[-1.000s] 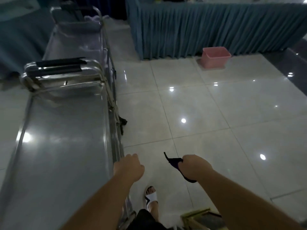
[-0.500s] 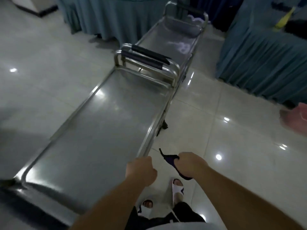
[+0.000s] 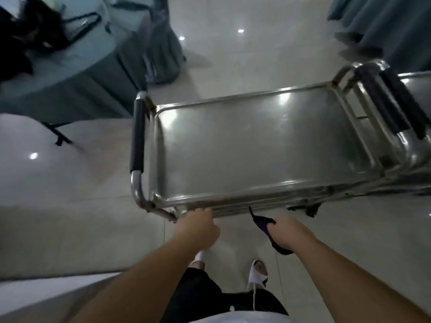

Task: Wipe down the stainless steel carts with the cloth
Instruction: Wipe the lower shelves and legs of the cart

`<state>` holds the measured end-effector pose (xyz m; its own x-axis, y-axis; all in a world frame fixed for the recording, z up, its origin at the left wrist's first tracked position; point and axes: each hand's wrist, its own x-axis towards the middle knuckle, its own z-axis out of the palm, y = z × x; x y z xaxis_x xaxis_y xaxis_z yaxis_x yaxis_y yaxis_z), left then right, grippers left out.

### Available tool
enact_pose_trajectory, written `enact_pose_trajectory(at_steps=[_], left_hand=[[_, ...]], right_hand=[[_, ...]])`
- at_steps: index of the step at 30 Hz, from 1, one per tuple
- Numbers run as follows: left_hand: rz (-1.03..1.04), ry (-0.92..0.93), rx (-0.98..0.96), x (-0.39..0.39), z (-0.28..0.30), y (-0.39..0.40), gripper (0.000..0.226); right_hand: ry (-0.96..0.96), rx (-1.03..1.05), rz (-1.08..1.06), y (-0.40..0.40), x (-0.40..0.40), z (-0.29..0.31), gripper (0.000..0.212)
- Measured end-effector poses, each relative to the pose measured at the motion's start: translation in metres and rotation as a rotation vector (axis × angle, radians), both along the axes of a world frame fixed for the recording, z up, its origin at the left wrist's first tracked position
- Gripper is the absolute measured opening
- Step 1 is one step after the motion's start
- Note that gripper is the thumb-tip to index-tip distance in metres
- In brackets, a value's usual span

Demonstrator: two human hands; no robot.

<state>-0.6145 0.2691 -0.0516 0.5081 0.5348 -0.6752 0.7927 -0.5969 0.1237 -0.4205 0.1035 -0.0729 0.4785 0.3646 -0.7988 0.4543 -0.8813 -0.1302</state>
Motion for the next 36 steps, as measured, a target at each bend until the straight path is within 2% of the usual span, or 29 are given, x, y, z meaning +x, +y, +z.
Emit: enact_pose_trajectory(at_steps=[5,13,18,24,30,36], left_hand=[[0.199,0.056,-0.020,-0.083,-0.025,-0.012,0.055],[0.247,0.103,-0.132,-0.161,-0.121,-0.014,0.048],[0.264,0.143,-0.155,-0.194,-0.179,-0.015,0.044],[0.347,0.120,-0.083,-0.200,-0.258,-0.008,0.041],[0.298,0.141,-0.009,-0.181,-0.361,0.007,0.046],[0.248,0.076,0.092,-0.159,-0.460,0.023,0.048]], right_hand=[[0.091,-0.009,0.090,-0.003,-0.036,-0.020,0.025],[0.130,-0.092,0.062,0.009,-0.113,-0.085,0.033],[0.147,0.024,0.140,0.028,-0.149,-0.136,0.035],[0.158,0.058,0.231,0.054,-0.145,-0.229,0.034],[0.124,0.101,0.281,0.076,-0.124,-0.340,0.039],[0.035,0.136,0.392,0.102,-0.112,-0.438,0.034]])
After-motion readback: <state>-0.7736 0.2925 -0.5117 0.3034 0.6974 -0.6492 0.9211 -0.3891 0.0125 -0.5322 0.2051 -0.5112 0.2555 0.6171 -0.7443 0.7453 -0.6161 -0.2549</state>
